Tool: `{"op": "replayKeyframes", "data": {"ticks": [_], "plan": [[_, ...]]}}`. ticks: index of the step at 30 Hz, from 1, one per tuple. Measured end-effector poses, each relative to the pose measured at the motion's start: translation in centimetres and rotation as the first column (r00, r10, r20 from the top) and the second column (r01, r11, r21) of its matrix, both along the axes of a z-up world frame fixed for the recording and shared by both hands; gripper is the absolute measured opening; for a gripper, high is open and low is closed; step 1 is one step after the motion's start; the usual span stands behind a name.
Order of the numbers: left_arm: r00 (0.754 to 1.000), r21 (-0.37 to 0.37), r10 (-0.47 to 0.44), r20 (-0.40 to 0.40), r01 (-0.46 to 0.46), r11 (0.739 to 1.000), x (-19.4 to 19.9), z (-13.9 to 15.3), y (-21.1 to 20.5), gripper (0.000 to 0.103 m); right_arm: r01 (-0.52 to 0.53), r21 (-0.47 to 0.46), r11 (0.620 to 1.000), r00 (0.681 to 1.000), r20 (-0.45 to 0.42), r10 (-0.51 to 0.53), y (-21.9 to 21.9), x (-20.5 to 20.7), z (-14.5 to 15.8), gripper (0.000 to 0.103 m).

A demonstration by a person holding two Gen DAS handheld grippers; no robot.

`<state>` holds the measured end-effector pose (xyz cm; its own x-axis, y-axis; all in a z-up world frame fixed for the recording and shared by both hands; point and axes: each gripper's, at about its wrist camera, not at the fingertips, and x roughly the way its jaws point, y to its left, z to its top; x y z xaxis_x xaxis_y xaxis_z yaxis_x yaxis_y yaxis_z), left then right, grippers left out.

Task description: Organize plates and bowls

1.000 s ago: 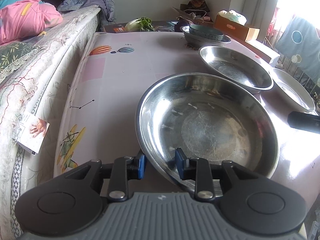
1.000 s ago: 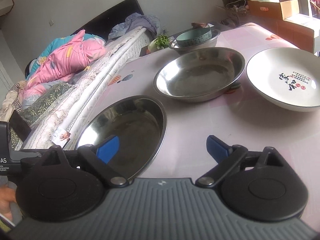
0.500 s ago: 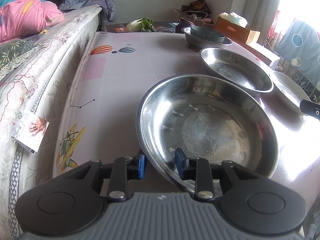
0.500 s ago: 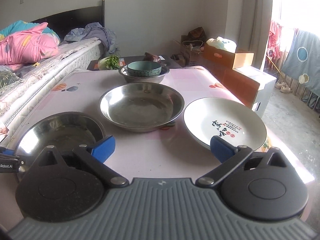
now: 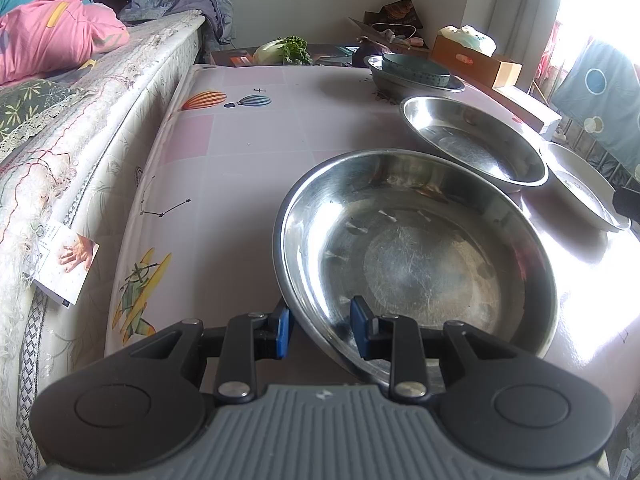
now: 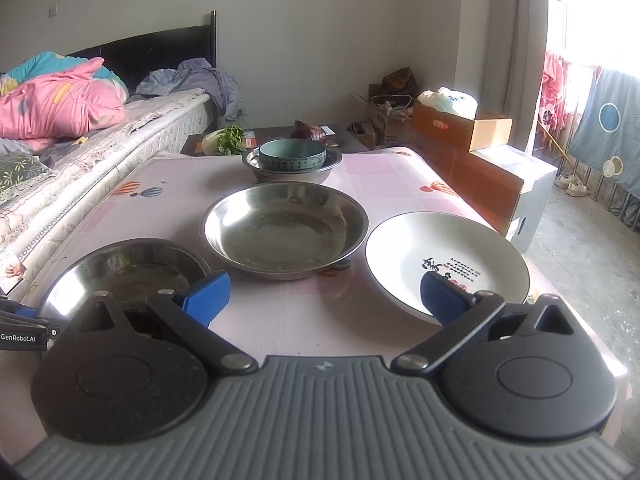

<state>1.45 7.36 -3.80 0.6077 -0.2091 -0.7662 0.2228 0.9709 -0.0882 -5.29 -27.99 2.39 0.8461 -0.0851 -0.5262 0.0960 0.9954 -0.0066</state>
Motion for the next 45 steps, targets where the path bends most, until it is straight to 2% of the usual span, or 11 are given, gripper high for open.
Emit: {"op": "replayKeyframes", "data": {"ticks": [5,11,24,29,35,40,45], "plan": [[1.000,0.002,0.000,0.001,0.000,1.000,0.0,0.0,0.0,0.032,-0.012,0.006,1.000,1.000,-0.008,0.012,0.3,0.0,-0.4,0.102],[1.000,0.003,0.001,0.002,-0.001,1.000,0.1,0.0,0.0,0.033,-0.048,0.127,0.991,0.999,0.004,0.048,-0.3,0.0,-0.5,0.102],[1.000,0.001,-0.004,0.010,0.004,1.000,0.0,0.2,-0.1,0.036,-0.126,0.281,0.951,0.991,-0.010,0.134,0.8,1.3,-2.8,0.099],[1.000,-0.001,-0.002,0.017,0.002,1.000,0.1,0.2,-0.1,0.037,-0.168,0.345,0.924,0.982,-0.021,0.186,1.4,2.6,-3.9,0.088],[1.000,-0.001,0.007,0.028,-0.007,1.000,0.2,0.2,0.3,0.040,-0.203,0.402,0.893,0.969,-0.050,0.242,2.3,4.4,-5.3,0.069],[1.000,-0.004,0.015,0.028,-0.015,1.000,0.6,0.0,0.6,0.040,-0.202,0.431,0.880,0.964,-0.070,0.256,2.6,5.7,-6.1,0.050],[0.999,-0.018,0.021,0.030,-0.021,1.000,0.8,-0.1,0.7,0.038,-0.199,0.444,0.874,0.961,-0.088,0.264,2.8,6.5,-6.7,0.040]]}}
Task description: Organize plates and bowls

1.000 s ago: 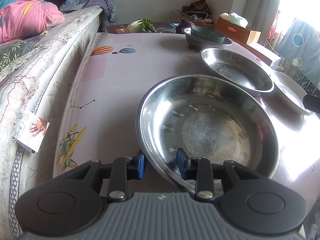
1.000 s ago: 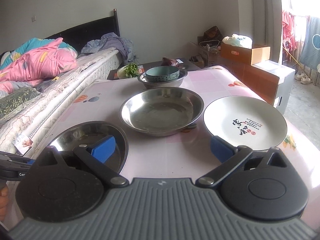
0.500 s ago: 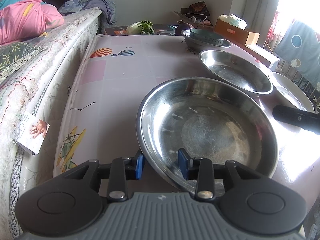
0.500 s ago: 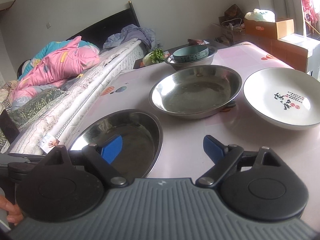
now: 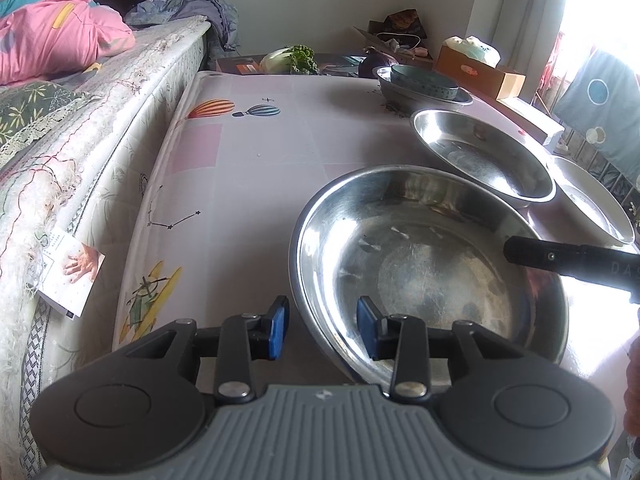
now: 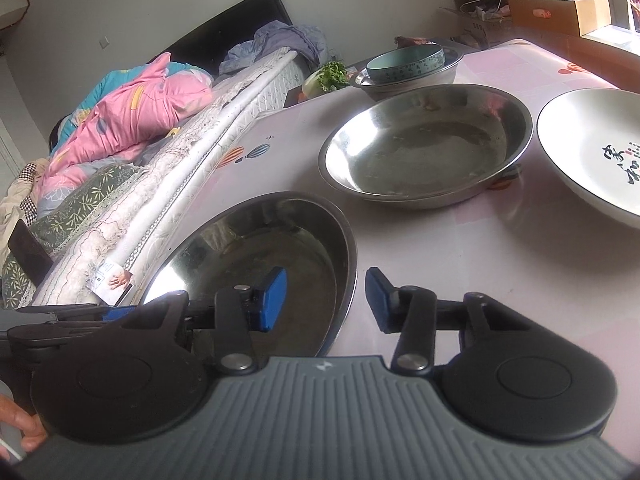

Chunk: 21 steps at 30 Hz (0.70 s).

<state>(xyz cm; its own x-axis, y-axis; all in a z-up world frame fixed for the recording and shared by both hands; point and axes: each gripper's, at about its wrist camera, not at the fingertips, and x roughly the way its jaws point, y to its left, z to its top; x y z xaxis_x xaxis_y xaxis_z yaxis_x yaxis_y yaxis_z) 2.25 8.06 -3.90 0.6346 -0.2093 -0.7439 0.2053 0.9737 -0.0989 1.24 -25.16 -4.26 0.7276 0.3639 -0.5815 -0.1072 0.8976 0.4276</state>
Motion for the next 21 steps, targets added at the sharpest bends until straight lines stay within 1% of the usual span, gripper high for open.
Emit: {"op": "replayKeyframes", "data": {"ticks": [1,2,3,10,21], "plan": [[1.000,-0.004,-0.001,-0.002,0.001,1.000,0.1,0.0,0.0,0.037,-0.003,0.002,1.000,1.000,-0.004,0.003,0.1,0.1,-0.1,0.037],[1.000,-0.009,-0.002,-0.004,0.002,1.000,0.1,-0.1,0.0,0.032,-0.006,0.006,1.000,1.000,-0.011,0.006,0.1,0.3,-0.2,0.037],[1.000,-0.018,-0.006,-0.010,0.006,1.000,0.2,-0.1,0.0,0.030,-0.009,0.015,1.000,1.000,-0.016,0.009,0.2,0.4,-0.4,0.036],[1.000,-0.030,-0.019,-0.025,0.018,0.999,0.1,0.0,-0.1,0.030,-0.012,0.045,0.999,0.999,-0.031,0.013,0.1,0.4,-0.7,0.033],[0.992,-0.073,-0.099,-0.076,0.093,0.993,-1.0,0.2,-0.4,0.030,-0.024,0.004,1.000,0.999,-0.044,0.025,-0.6,-1.2,-0.2,0.034]]}}
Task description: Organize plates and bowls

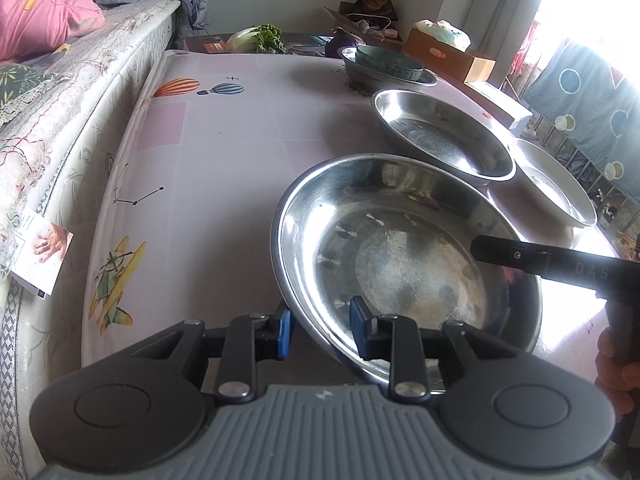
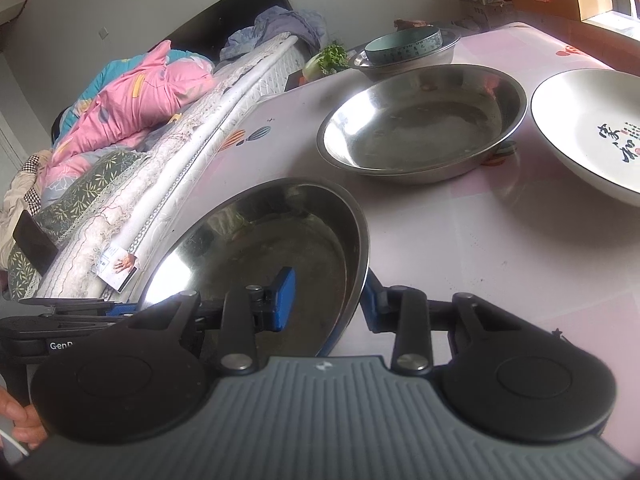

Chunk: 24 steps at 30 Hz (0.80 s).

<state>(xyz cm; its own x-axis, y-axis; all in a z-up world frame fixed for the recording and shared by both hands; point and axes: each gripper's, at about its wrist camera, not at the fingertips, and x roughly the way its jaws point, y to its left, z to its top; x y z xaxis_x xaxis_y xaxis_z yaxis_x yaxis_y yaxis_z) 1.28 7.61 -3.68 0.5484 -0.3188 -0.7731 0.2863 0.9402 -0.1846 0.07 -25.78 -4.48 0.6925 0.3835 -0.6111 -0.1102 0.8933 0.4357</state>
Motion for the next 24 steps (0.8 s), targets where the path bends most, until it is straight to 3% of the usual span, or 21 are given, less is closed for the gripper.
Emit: {"op": "replayKeyframes", "data": {"ticks": [24], "plan": [[0.998,-0.017,-0.062,-0.017,0.061,0.998,-1.3,0.0,-0.7,0.032,0.001,-0.048,0.999,1.000,0.000,-0.001,0.1,-1.0,0.3,0.034]]}}
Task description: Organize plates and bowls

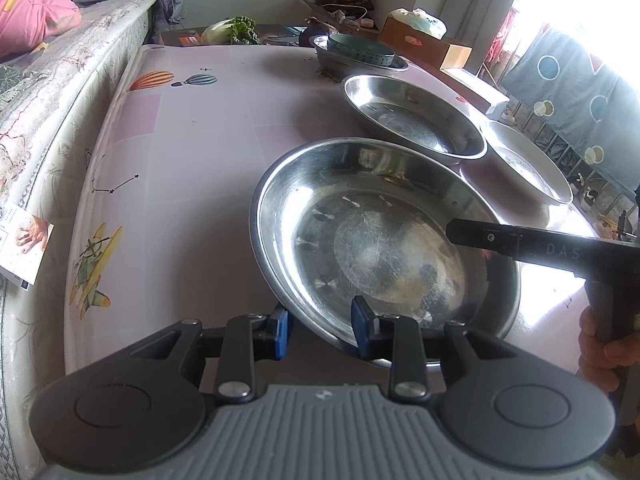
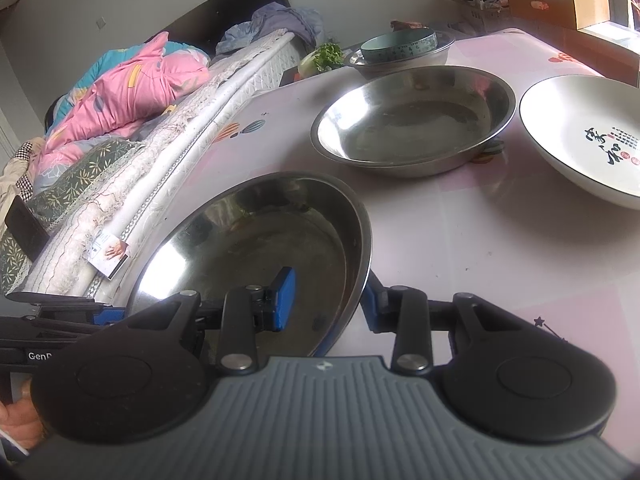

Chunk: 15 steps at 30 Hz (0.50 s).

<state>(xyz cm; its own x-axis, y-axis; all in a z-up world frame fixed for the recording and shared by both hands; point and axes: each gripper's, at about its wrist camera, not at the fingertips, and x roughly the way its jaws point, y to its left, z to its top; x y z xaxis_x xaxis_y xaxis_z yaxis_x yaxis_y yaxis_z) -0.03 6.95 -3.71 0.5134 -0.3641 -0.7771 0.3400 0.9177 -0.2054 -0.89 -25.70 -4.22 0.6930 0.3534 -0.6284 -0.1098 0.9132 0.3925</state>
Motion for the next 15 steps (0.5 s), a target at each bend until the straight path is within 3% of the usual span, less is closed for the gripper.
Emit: {"op": "replayKeyframes", "data": {"ticks": [8,15], "plan": [[1.000,0.018,0.017,0.018,-0.017,1.000,0.4,0.0,0.2,0.043,0.005,-0.002,1.000,1.000,0.001,-0.005,0.1,0.0,0.0,0.035],[0.999,0.032,0.025,0.041,-0.026,0.999,1.0,-0.2,-0.1,0.045,0.013,0.000,1.000,1.000,-0.003,-0.013,-0.1,0.1,-0.2,0.035]]}}
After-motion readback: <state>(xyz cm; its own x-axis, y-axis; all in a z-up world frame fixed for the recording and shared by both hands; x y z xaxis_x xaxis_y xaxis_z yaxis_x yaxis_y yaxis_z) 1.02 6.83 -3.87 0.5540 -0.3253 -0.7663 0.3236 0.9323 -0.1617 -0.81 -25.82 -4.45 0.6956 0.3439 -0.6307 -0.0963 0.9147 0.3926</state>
